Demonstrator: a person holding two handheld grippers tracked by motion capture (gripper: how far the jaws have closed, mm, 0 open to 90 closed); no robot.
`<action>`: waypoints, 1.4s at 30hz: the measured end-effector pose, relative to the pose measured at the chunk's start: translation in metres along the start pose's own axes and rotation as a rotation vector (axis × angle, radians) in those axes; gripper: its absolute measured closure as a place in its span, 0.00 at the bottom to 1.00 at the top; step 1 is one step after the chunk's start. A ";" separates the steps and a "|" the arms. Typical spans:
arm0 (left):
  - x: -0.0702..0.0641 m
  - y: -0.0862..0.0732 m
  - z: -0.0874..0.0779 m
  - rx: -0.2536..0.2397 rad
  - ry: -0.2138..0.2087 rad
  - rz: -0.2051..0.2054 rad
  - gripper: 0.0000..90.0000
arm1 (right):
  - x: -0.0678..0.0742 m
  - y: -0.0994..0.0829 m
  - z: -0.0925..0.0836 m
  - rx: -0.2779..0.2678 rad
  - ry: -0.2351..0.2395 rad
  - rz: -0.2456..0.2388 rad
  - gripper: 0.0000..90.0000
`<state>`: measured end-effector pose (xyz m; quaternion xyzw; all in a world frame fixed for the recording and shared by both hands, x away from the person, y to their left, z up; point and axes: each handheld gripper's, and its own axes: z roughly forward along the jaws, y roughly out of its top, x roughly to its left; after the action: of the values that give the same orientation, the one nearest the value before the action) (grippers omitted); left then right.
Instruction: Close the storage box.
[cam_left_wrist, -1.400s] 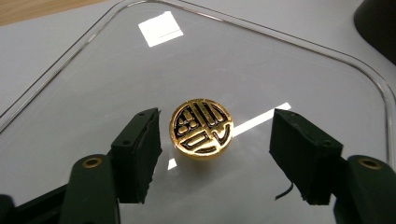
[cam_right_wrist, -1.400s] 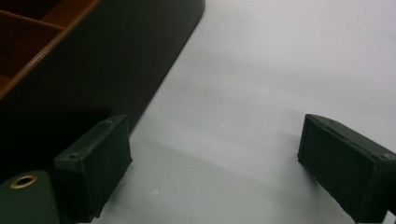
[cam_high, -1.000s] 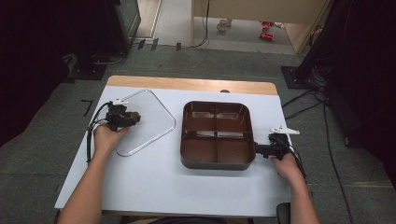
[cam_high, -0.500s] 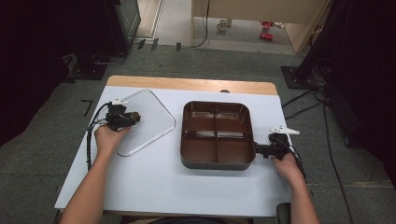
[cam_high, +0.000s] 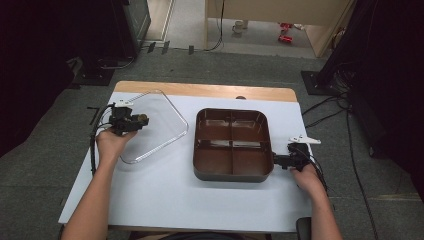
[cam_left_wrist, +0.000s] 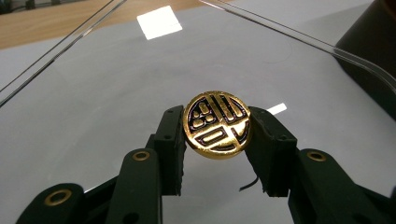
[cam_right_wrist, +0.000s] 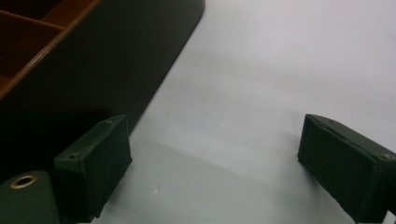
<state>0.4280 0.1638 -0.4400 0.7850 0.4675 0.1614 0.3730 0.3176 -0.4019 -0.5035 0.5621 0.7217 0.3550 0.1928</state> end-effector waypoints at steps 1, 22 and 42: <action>-0.001 0.003 -0.004 -0.007 -0.012 -0.001 0.66 | 0.000 0.000 0.000 0.000 0.000 0.000 0.10; -0.046 0.043 -0.041 -0.064 -0.147 0.094 0.66 | 0.000 0.000 0.000 0.000 0.000 0.001 0.10; -0.138 0.070 -0.012 -0.058 -0.349 0.301 0.66 | 0.000 0.000 0.000 -0.001 -0.001 0.001 0.10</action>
<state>0.3936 0.0311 -0.3671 0.8508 0.2687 0.0905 0.4424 0.3174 -0.4018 -0.5037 0.5624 0.7212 0.3554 0.1932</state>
